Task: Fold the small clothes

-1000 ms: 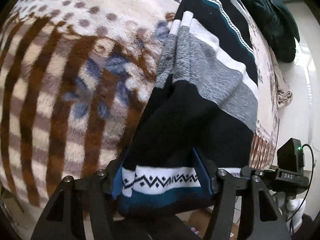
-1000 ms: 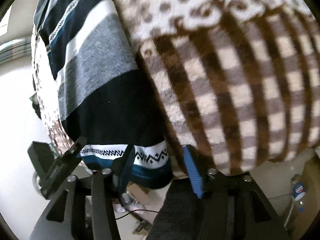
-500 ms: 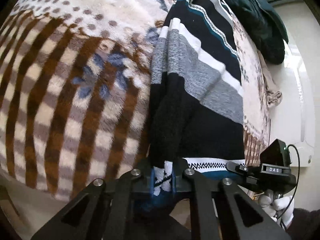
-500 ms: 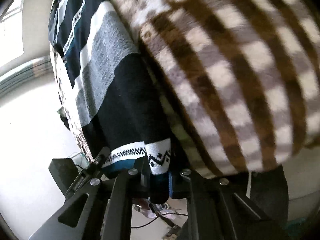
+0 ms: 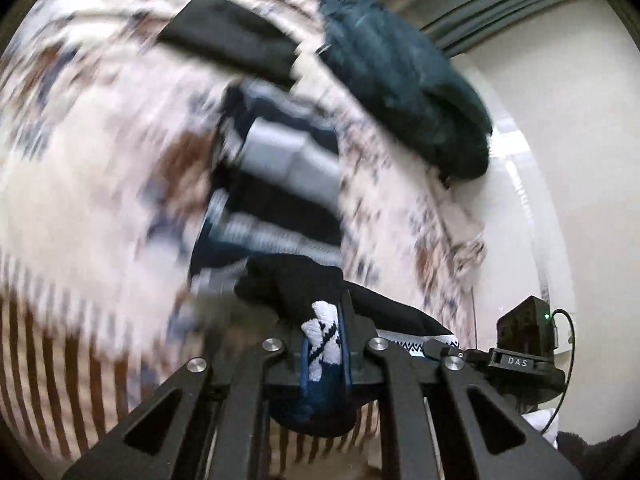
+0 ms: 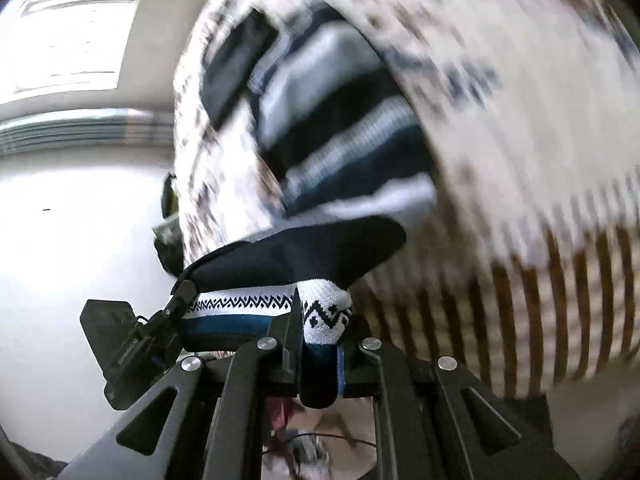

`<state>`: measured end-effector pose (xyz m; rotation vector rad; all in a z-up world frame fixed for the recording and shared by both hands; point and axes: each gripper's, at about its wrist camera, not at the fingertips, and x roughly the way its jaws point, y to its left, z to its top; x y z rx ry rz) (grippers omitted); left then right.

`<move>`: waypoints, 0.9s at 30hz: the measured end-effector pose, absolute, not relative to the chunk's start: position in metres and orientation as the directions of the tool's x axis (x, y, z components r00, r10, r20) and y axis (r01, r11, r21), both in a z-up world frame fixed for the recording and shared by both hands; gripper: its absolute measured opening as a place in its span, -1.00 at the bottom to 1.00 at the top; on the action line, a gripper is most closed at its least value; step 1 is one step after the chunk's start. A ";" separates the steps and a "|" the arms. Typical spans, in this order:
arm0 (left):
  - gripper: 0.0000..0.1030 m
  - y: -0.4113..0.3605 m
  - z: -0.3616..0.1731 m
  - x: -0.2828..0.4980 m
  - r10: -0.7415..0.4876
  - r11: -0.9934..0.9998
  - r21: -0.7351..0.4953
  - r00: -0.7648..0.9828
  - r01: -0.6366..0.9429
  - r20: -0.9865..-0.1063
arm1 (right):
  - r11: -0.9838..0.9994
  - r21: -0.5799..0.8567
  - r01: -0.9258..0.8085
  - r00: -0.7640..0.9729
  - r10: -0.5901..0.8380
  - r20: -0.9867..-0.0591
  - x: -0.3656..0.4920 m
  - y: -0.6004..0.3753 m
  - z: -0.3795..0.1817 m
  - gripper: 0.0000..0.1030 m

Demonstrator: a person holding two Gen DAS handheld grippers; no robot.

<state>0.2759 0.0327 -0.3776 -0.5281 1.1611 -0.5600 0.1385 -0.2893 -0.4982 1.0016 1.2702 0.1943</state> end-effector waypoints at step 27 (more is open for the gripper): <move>0.09 0.035 -0.516 0.619 -0.711 0.568 -0.799 0.370 -0.197 -0.598 | 0.535 0.773 0.342 0.490 0.600 -0.632 0.593 -0.369 -0.572 -0.07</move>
